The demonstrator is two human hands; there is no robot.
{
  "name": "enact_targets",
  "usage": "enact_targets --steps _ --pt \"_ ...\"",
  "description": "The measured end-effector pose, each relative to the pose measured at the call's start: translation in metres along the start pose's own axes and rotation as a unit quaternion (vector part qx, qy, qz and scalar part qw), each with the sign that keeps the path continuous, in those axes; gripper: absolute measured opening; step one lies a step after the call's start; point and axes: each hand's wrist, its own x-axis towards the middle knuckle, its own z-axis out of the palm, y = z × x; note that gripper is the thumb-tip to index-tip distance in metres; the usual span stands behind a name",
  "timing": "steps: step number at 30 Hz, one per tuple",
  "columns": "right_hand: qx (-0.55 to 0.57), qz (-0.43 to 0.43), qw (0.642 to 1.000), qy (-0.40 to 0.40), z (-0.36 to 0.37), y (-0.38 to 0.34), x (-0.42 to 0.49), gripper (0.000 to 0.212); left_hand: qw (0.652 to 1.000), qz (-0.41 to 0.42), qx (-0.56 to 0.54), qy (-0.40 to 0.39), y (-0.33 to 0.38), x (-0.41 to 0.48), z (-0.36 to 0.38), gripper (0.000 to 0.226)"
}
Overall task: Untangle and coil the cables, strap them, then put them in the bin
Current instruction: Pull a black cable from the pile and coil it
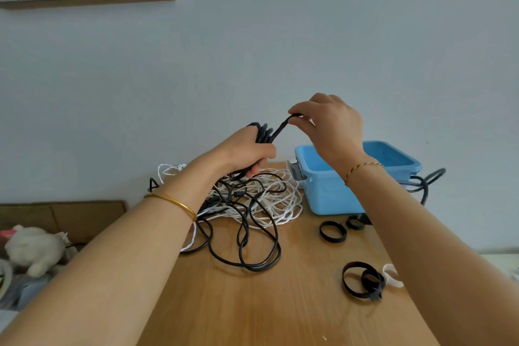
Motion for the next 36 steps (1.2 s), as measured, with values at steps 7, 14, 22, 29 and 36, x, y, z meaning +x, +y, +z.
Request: enact_targets --steps 7,14,22,29,36 --pt "0.055 0.0 0.998 0.023 0.029 0.012 -0.005 0.034 0.957 -0.069 -0.255 -0.122 0.013 -0.006 -0.012 0.024" --pt "0.06 0.016 0.997 -0.048 0.027 0.011 -0.011 0.046 0.841 -0.052 -0.497 -0.209 0.014 -0.01 -0.01 0.005" --pt "-0.064 0.049 0.991 -0.108 0.03 0.014 -0.014 0.079 0.697 -0.004 -0.658 -0.286 0.007 0.002 -0.004 0.022" --pt "-0.063 0.061 0.983 -0.162 0.038 0.028 -0.035 0.078 0.644 0.027 -0.746 -0.166 0.015 0.006 -0.009 0.02" --pt "-0.012 0.093 0.983 -0.155 0.039 0.021 -0.031 0.033 0.672 0.048 -0.739 0.029 0.031 0.014 -0.008 0.044"
